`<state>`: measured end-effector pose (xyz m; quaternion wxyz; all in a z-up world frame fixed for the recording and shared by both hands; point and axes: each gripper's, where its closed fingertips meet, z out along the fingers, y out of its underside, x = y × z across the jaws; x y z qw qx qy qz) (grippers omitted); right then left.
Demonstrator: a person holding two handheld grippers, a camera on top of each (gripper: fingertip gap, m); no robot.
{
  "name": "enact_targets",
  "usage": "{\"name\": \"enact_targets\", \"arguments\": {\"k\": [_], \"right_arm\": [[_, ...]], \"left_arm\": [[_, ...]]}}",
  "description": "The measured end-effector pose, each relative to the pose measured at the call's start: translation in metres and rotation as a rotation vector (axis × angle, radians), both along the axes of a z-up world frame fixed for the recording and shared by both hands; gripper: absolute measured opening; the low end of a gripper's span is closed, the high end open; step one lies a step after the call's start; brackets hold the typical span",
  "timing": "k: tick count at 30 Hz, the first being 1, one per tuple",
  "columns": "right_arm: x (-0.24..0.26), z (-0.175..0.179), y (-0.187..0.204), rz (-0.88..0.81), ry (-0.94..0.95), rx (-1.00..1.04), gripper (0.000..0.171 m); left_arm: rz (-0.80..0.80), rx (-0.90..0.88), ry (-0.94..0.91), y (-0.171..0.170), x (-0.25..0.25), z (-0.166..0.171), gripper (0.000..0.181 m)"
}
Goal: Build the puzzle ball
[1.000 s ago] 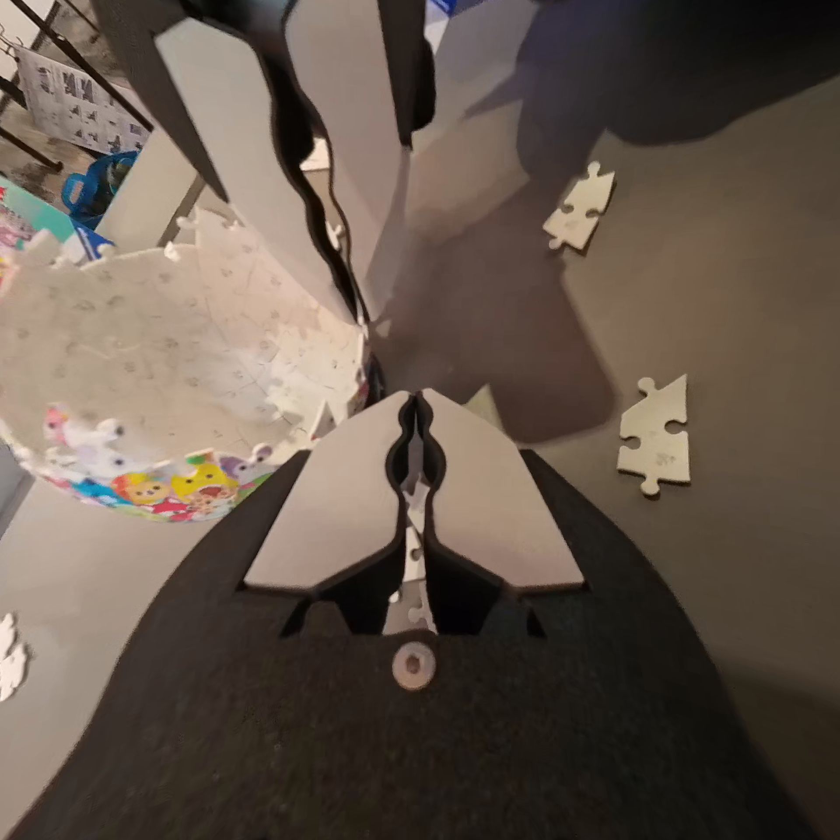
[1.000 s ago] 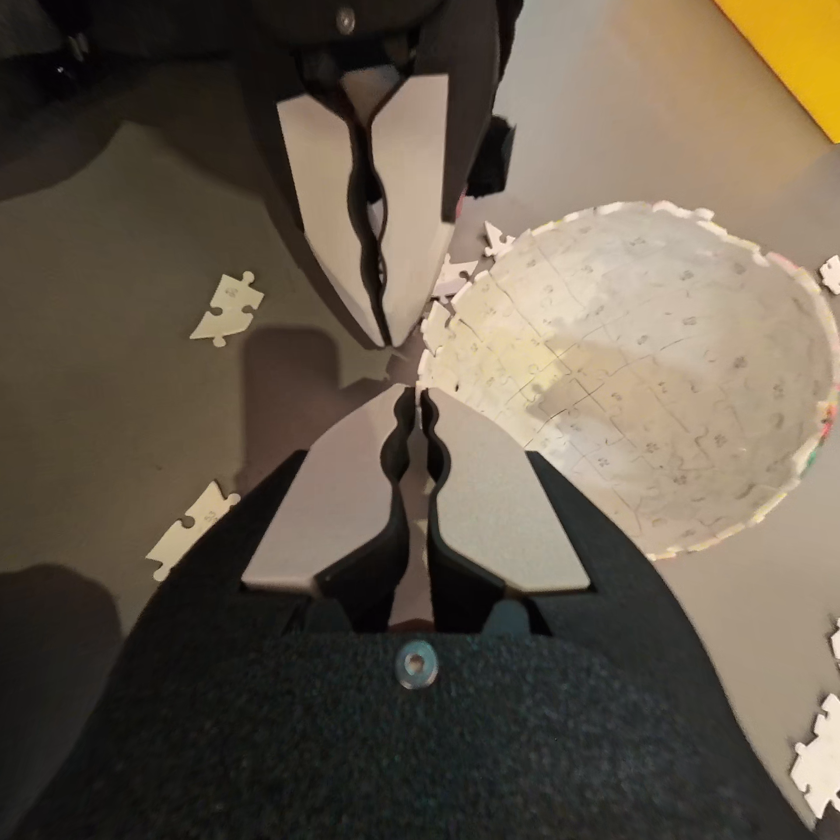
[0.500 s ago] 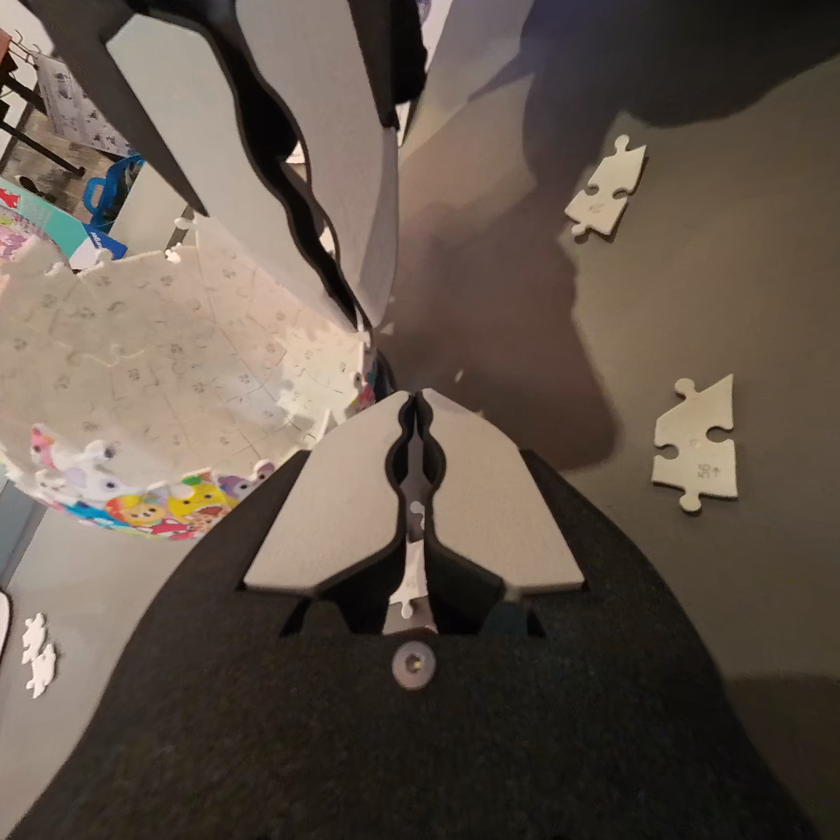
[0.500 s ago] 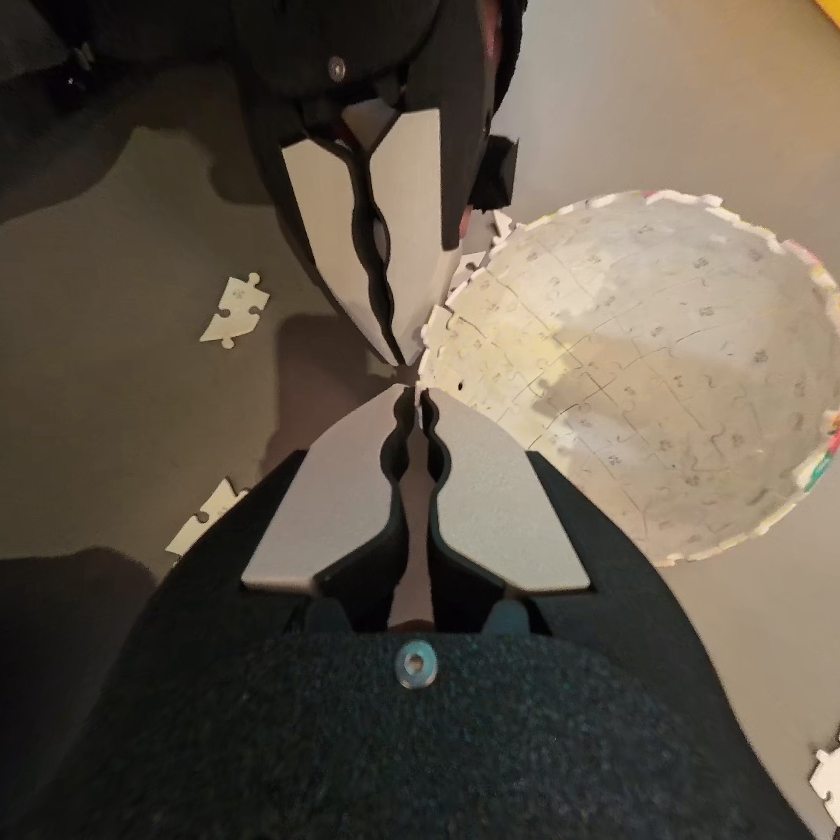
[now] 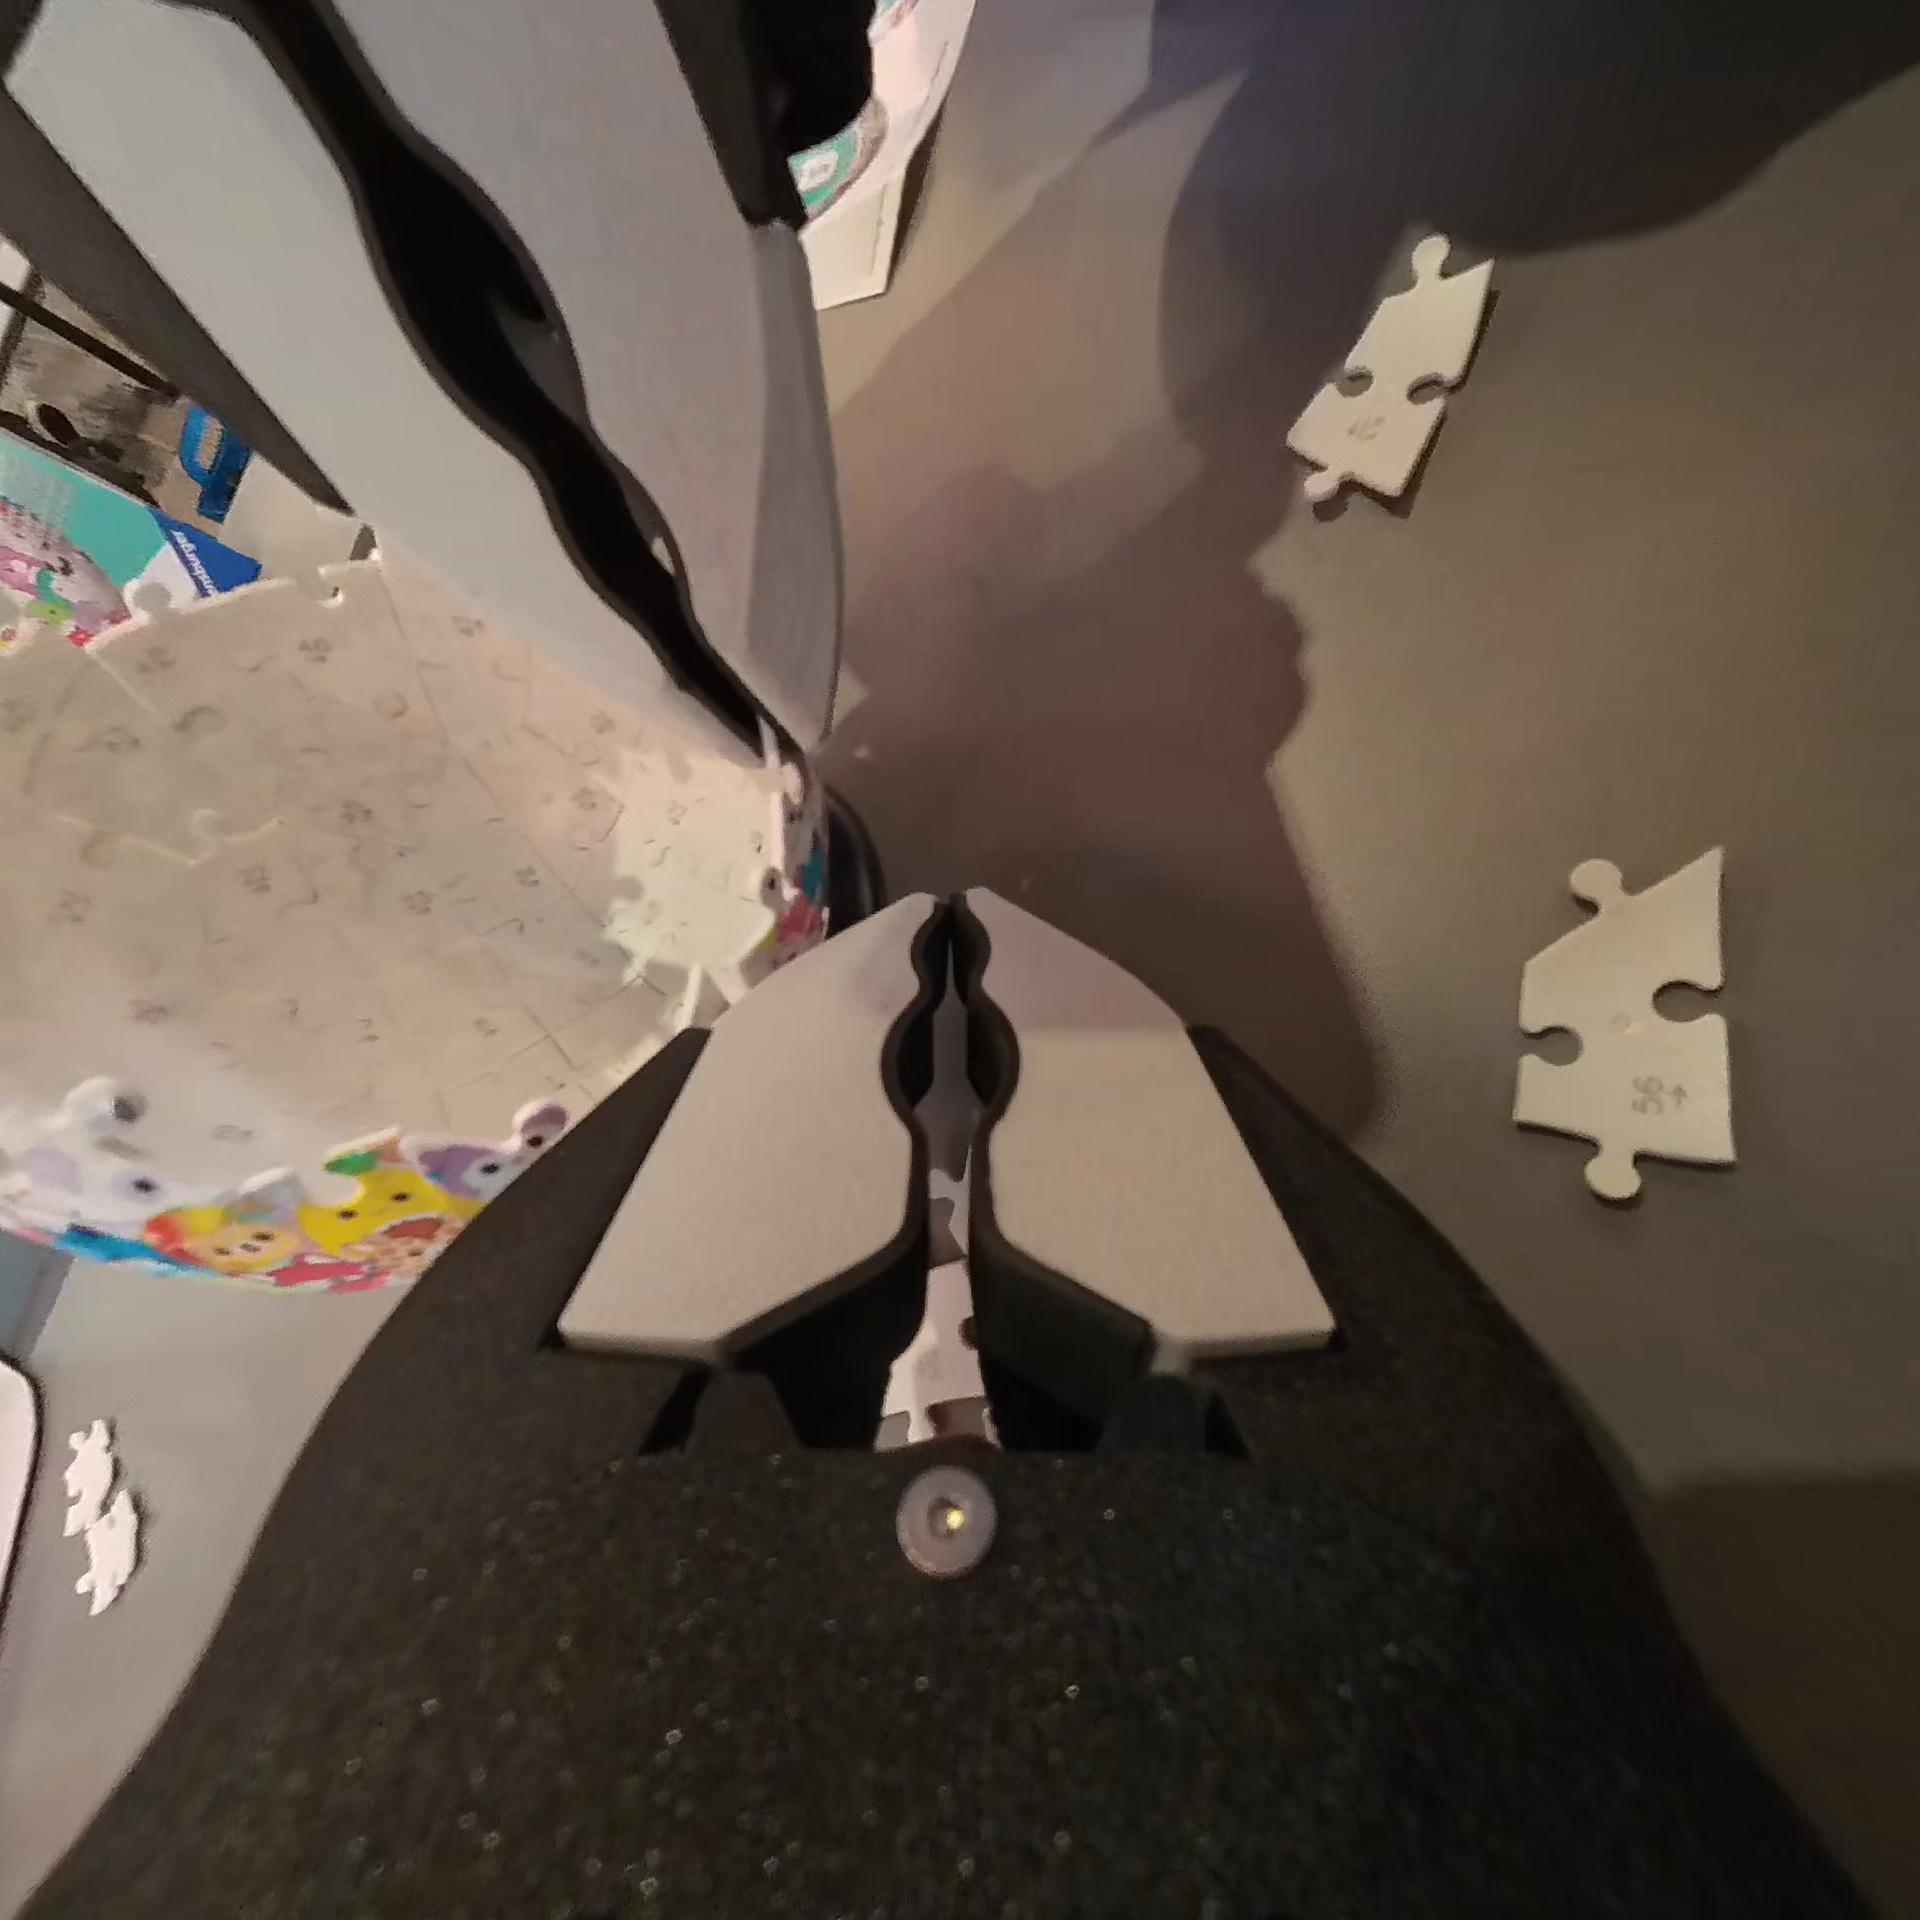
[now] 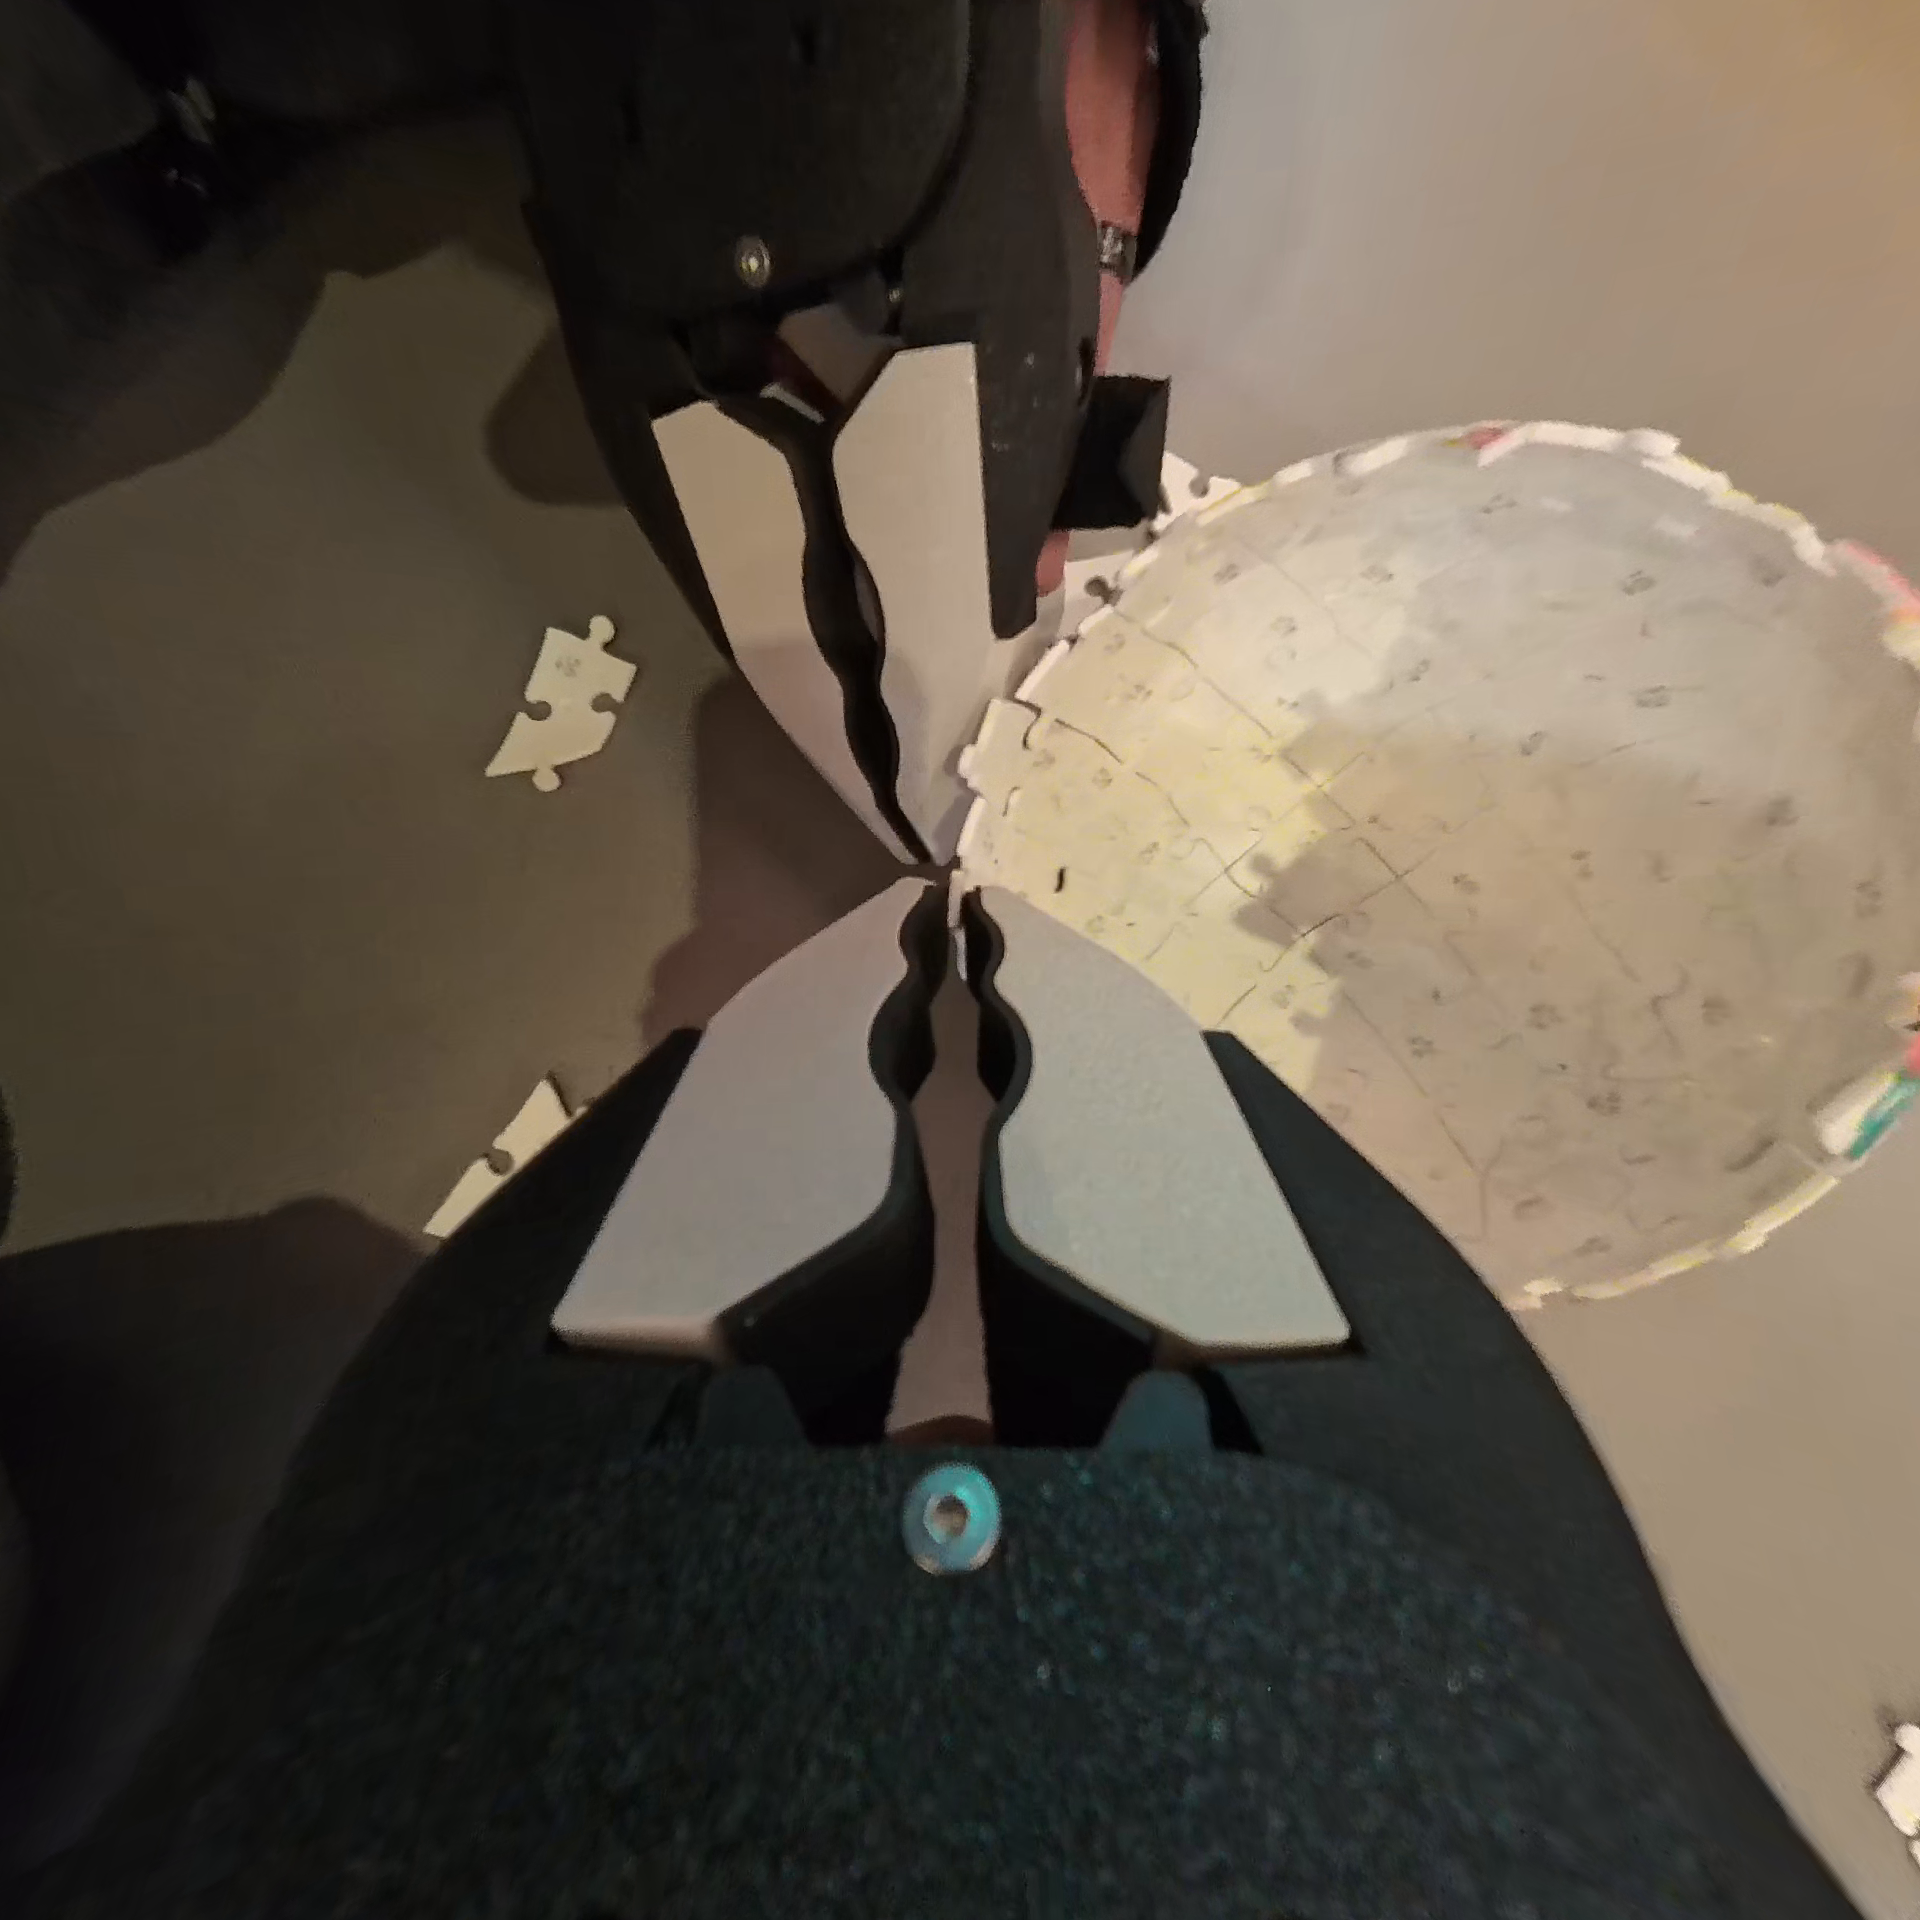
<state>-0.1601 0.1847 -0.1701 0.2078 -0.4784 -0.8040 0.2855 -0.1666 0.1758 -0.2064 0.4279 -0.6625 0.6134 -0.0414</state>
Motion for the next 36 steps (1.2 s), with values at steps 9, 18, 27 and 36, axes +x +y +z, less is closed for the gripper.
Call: {"name": "enact_targets", "arguments": {"k": [9, 18, 27, 36], "right_arm": [[-0.001, -0.001, 0.001, -0.027, -0.069, -0.090, 0.004], [0.001, -0.003, 0.000, -0.053, -0.111, -0.152, 0.005], [0.003, -0.009, 0.003, -0.040, -0.122, -0.050, 0.020], [0.003, -0.020, 0.009, -0.088, -0.162, 0.083, 0.043]], "left_arm": [[-0.001, 0.008, 0.028, 0.002, -0.002, -0.005, 0.000], [0.000, 0.019, 0.050, 0.003, -0.004, -0.008, 0.000], [0.003, 0.026, 0.054, 0.004, -0.005, -0.007, 0.000], [0.017, 0.025, 0.052, 0.008, -0.008, -0.006, 0.000]]}}
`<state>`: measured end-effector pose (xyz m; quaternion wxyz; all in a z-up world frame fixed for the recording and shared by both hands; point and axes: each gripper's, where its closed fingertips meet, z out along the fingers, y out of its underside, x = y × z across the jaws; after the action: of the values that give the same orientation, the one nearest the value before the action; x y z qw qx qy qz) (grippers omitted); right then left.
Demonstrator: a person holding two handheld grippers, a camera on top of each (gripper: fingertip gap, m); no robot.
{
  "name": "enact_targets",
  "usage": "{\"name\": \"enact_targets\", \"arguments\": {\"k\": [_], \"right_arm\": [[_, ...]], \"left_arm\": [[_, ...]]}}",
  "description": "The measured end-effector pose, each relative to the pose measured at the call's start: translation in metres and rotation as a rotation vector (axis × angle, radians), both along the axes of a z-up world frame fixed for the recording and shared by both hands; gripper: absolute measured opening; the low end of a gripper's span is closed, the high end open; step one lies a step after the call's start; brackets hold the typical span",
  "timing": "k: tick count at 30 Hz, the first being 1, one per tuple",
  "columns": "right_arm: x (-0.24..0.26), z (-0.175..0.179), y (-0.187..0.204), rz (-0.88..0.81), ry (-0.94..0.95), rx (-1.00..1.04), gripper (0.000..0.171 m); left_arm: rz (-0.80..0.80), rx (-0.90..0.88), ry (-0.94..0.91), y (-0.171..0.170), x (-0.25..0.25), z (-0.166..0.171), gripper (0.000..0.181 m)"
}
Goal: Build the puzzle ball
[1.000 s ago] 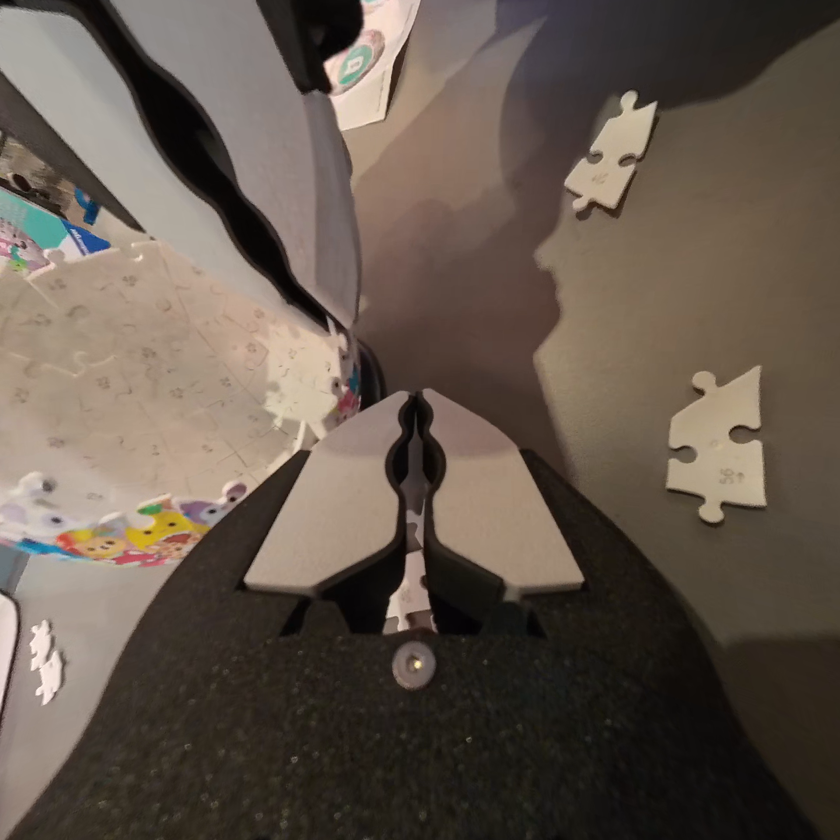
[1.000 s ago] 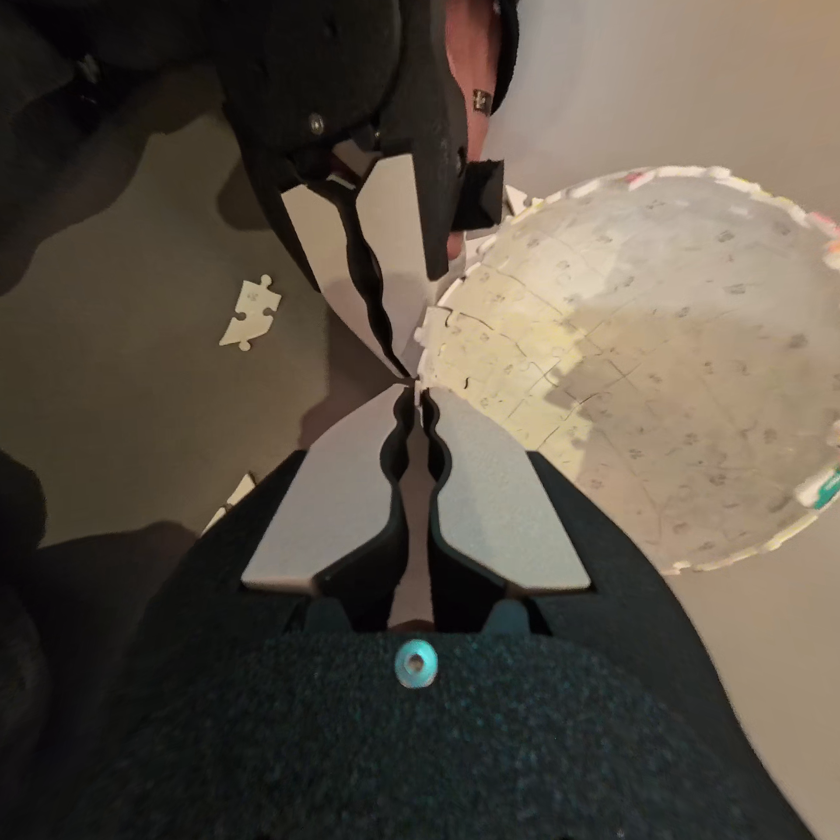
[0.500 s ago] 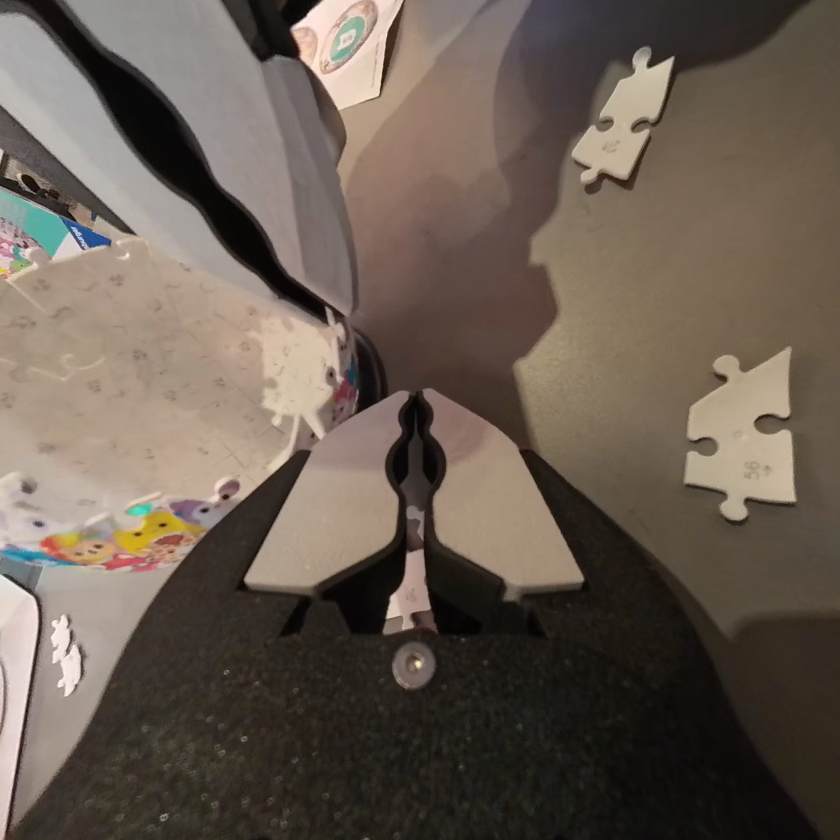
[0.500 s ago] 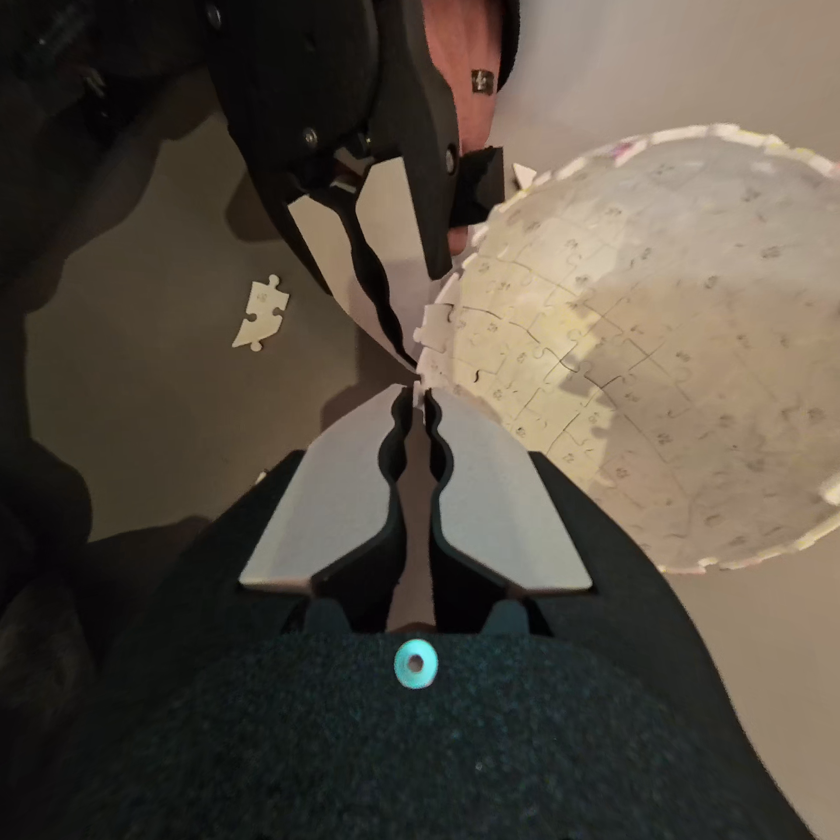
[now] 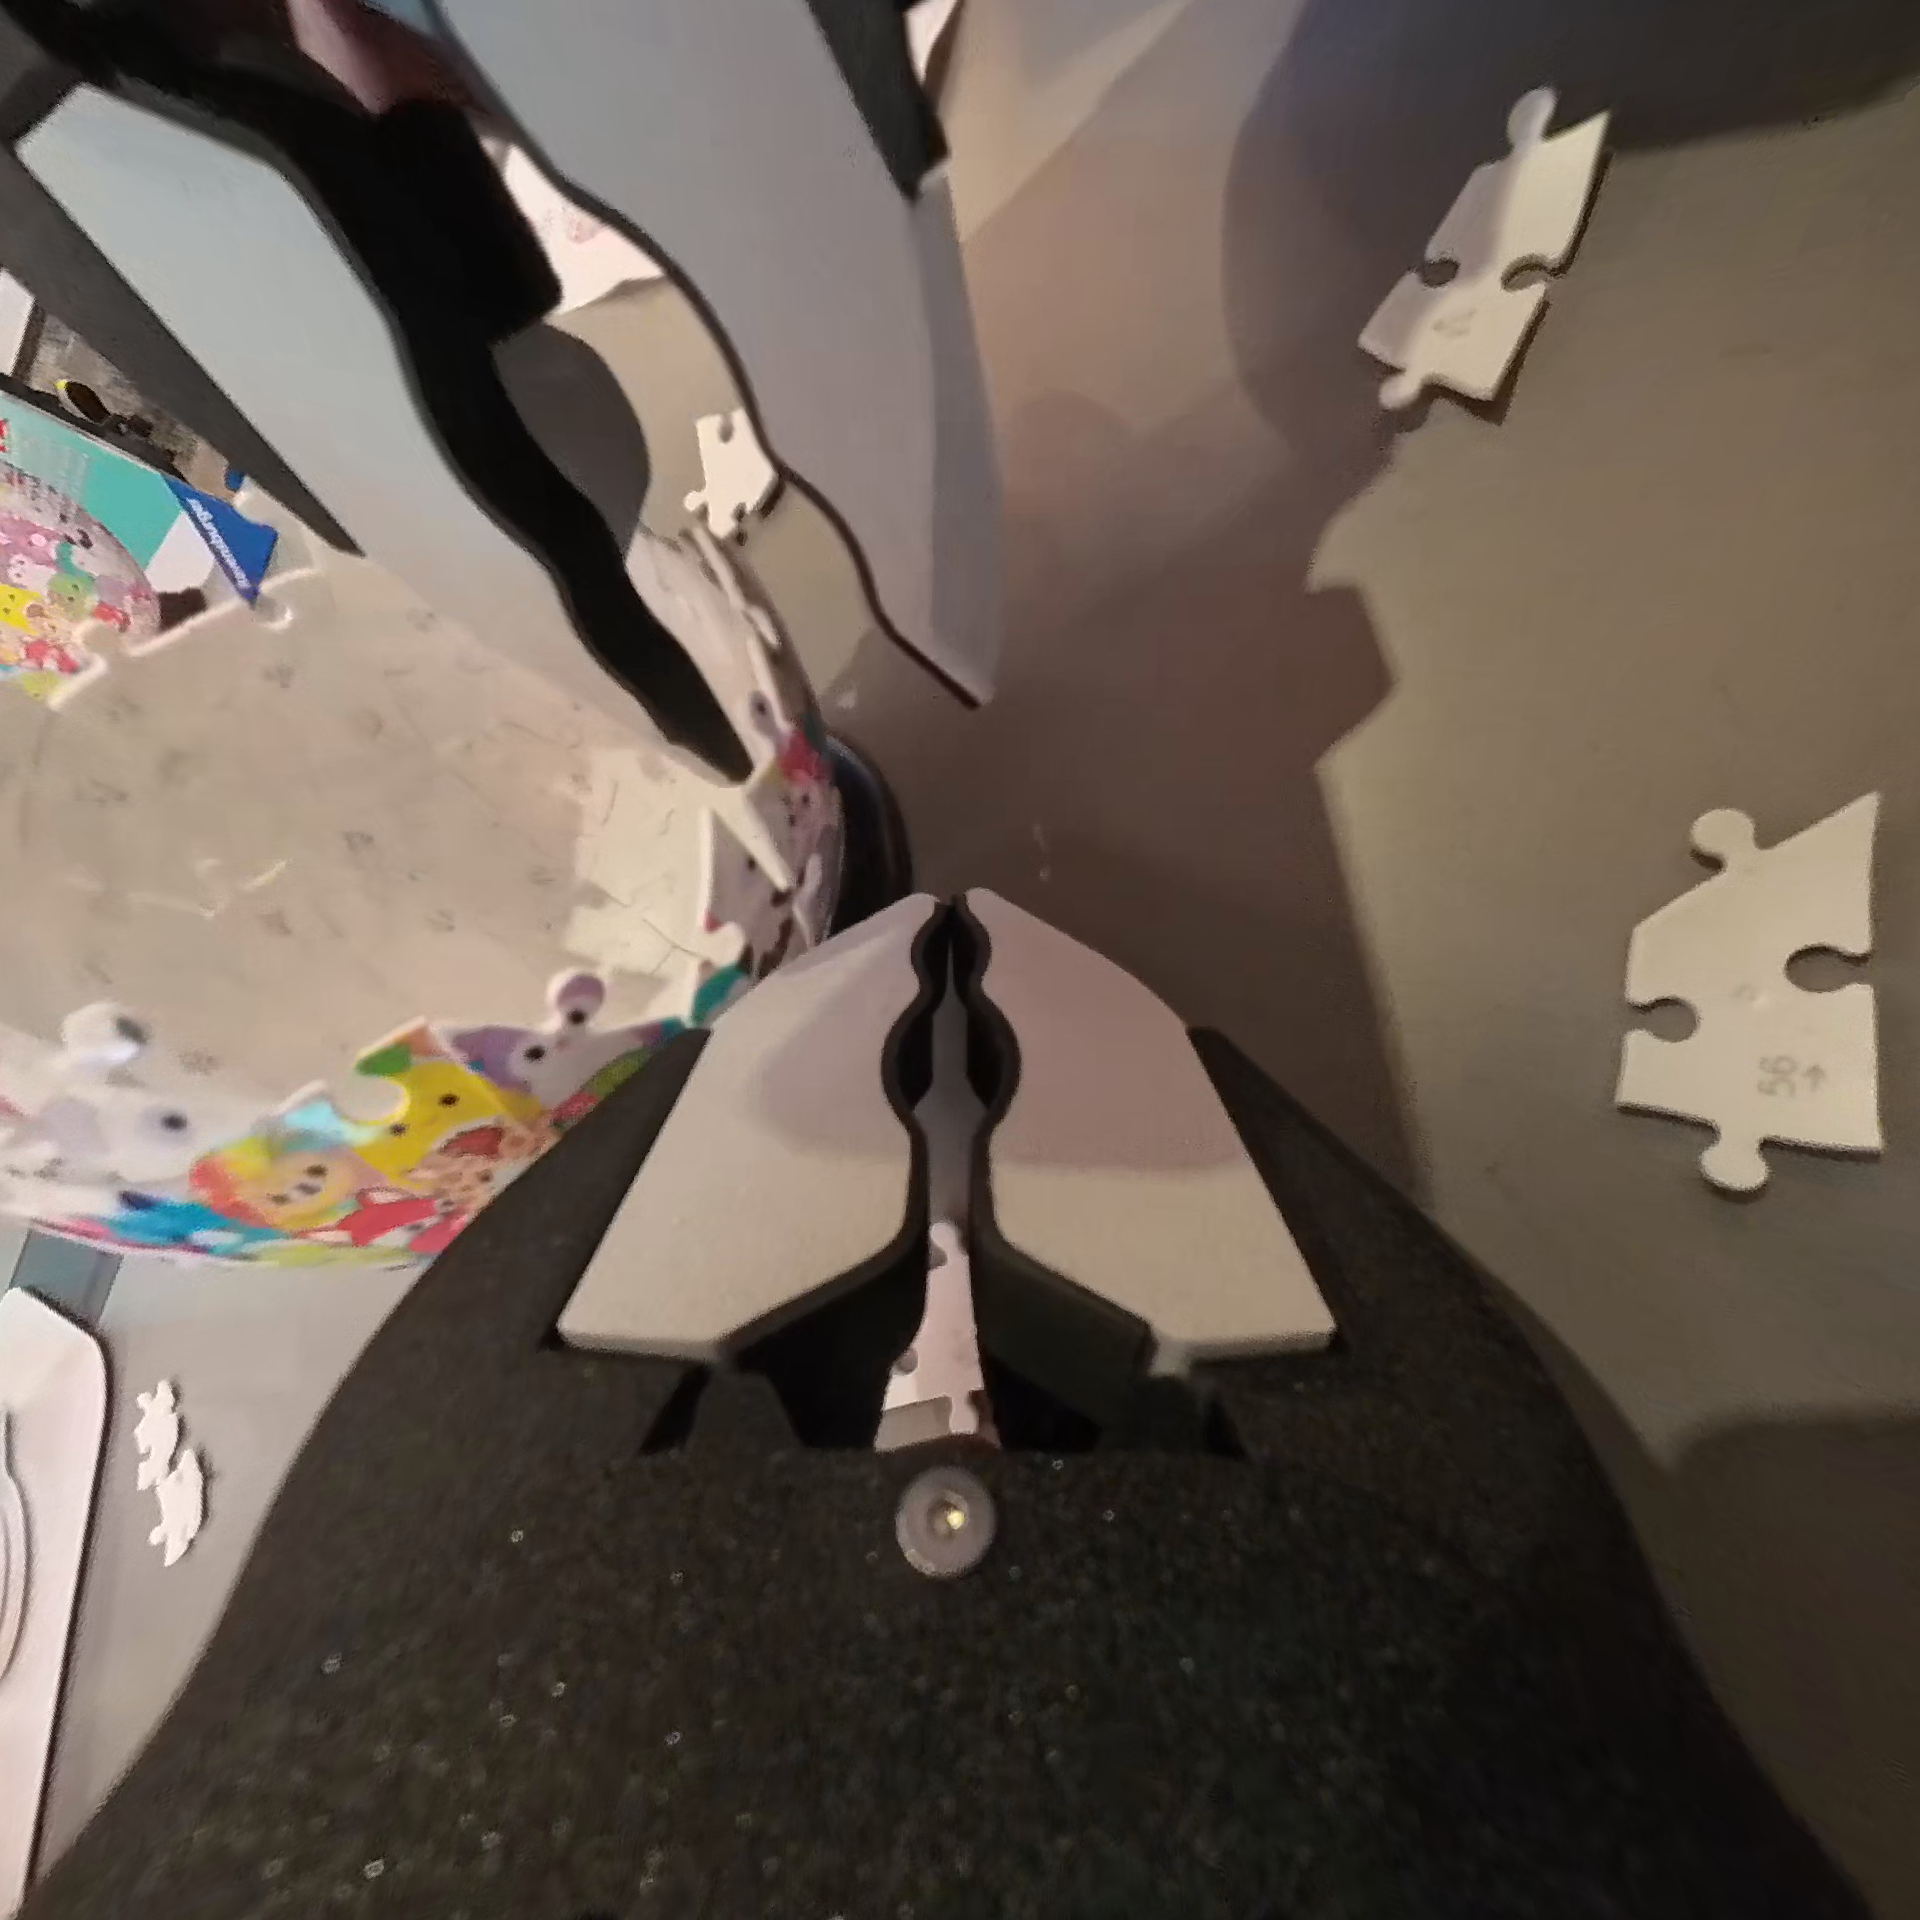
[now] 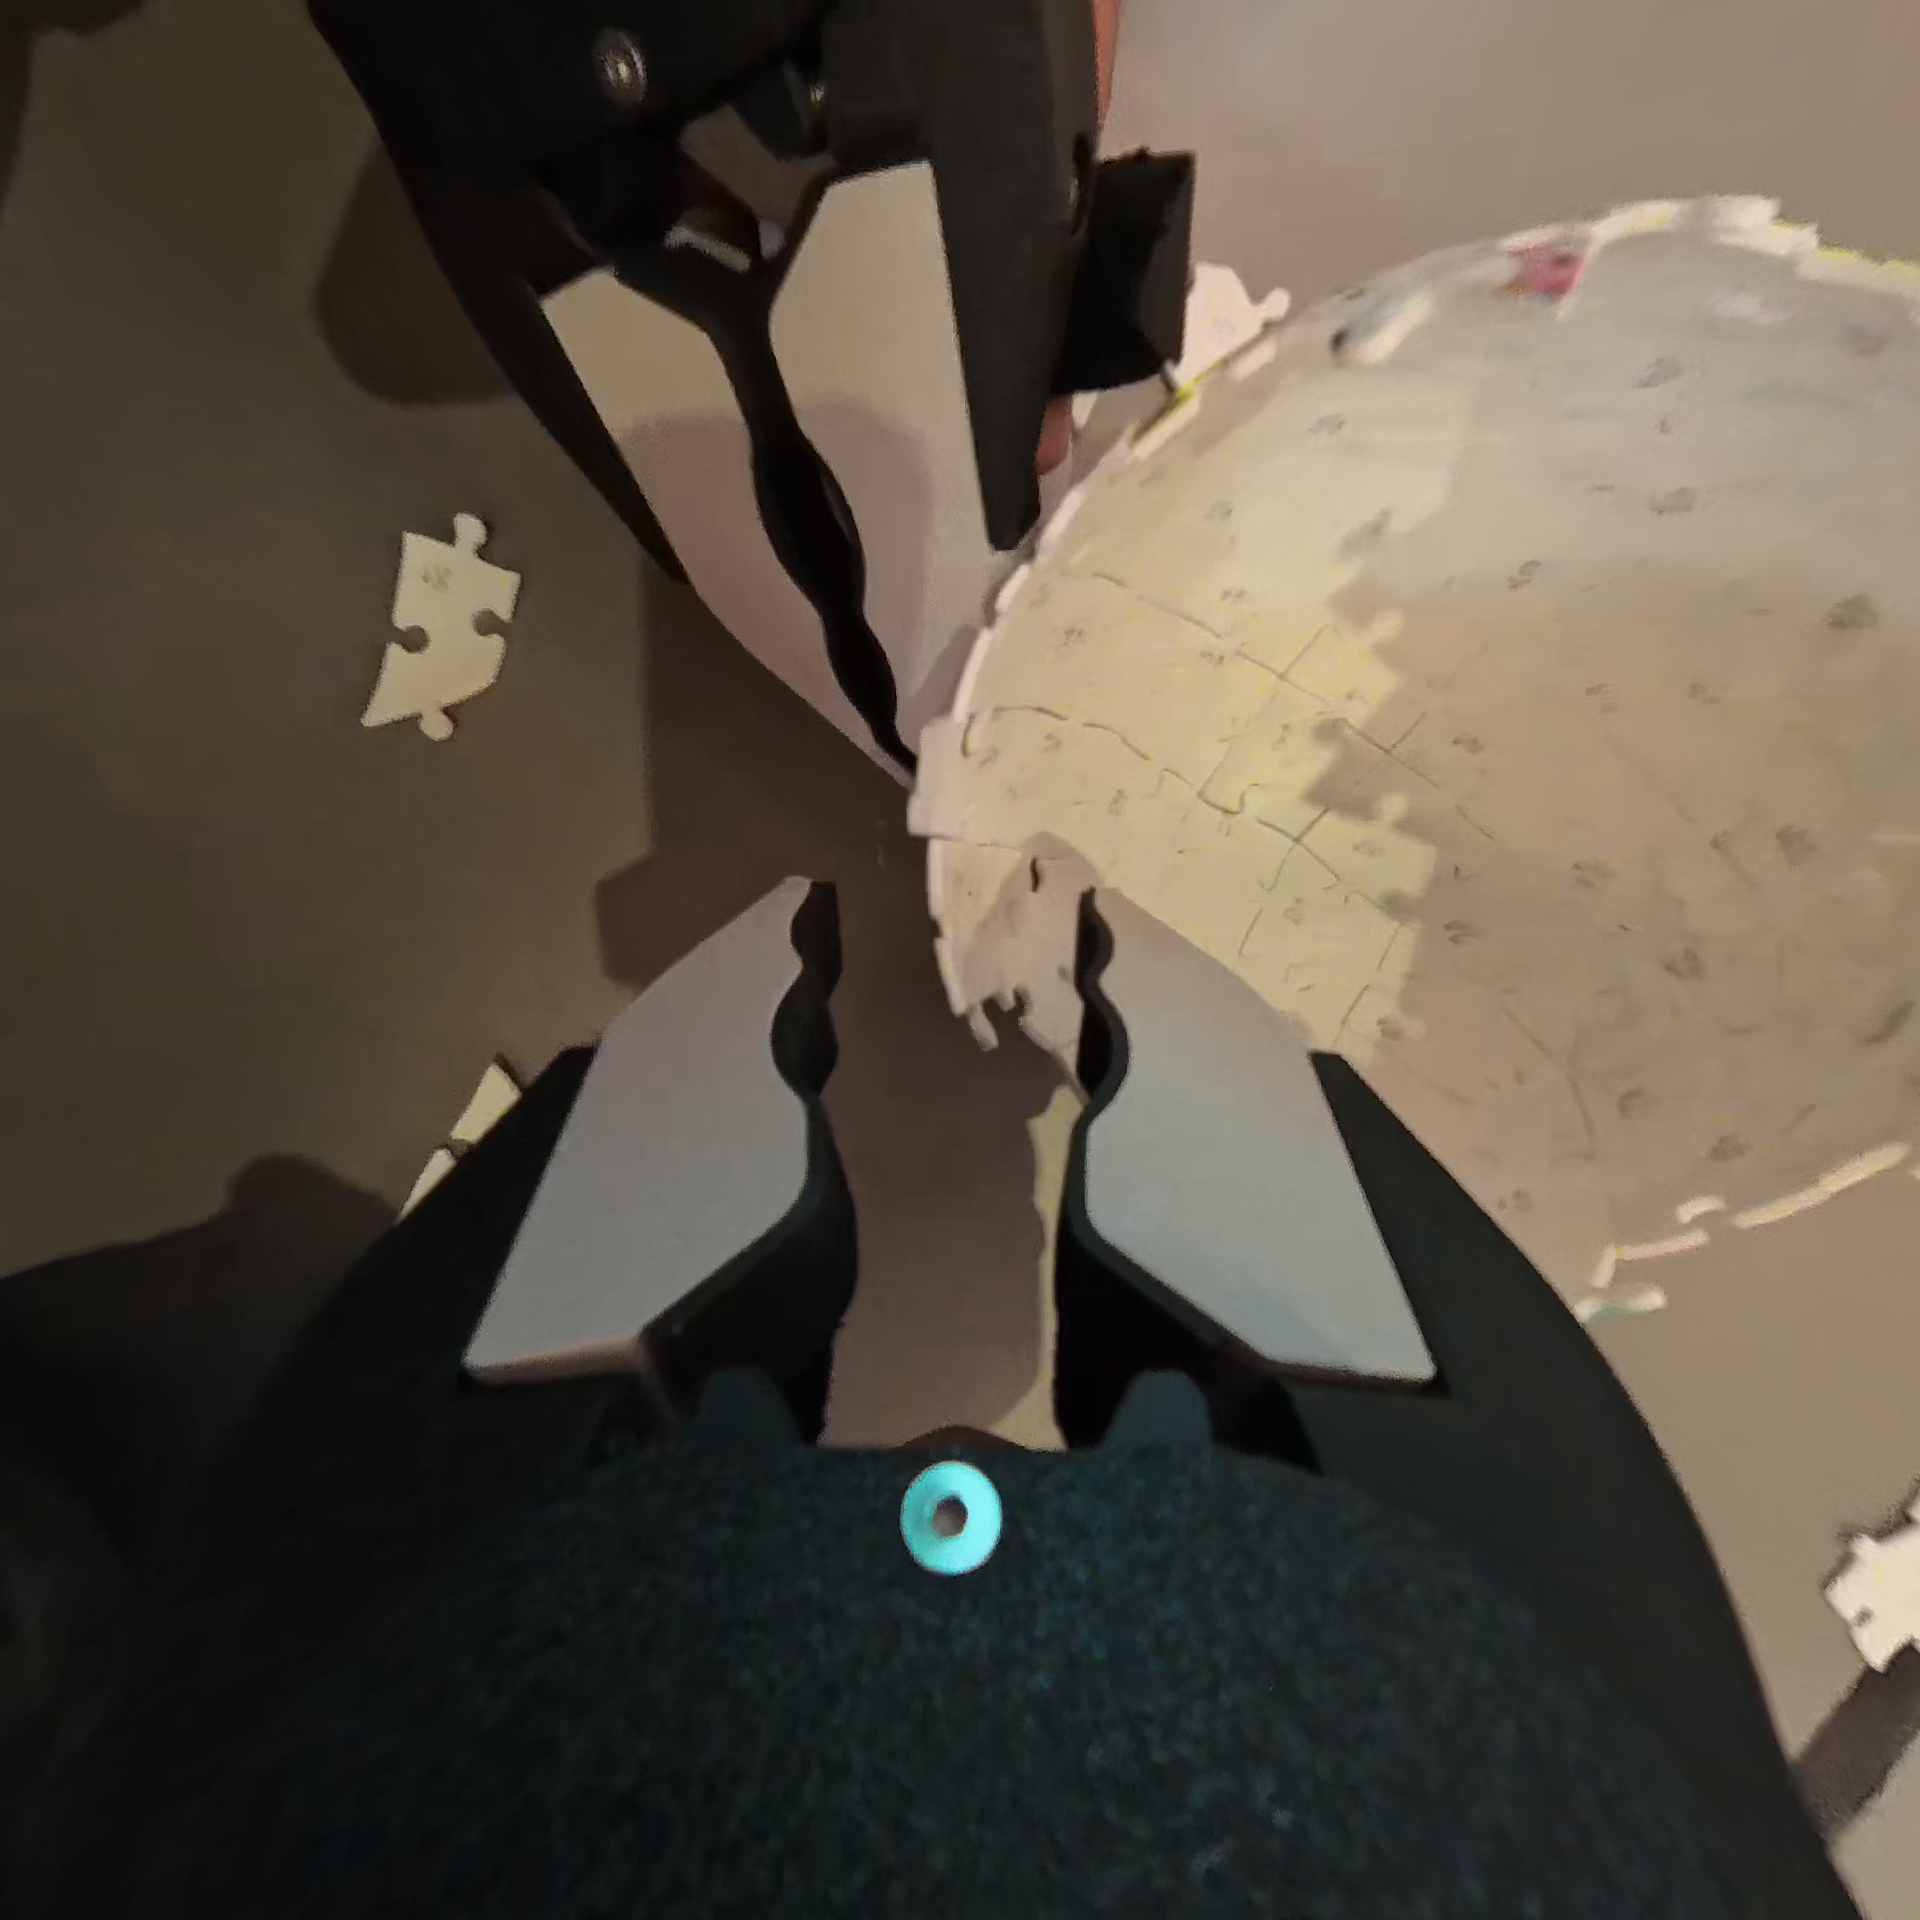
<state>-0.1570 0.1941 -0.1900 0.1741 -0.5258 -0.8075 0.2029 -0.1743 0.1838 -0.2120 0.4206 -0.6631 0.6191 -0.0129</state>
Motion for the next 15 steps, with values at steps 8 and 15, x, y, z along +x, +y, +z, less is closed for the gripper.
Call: {"name": "enact_targets", "arguments": {"k": [8, 15], "right_arm": [[0.006, -0.017, 0.004, -0.027, -0.123, 0.100, 0.041], [0.003, -0.020, 0.003, -0.020, -0.118, 0.127, 0.039]], "left_arm": [[-0.001, -0.002, 0.004, -0.001, 0.000, 0.000, 0.000], [-0.004, -0.001, 0.013, -0.002, -0.001, 0.000, 0.000]]}}
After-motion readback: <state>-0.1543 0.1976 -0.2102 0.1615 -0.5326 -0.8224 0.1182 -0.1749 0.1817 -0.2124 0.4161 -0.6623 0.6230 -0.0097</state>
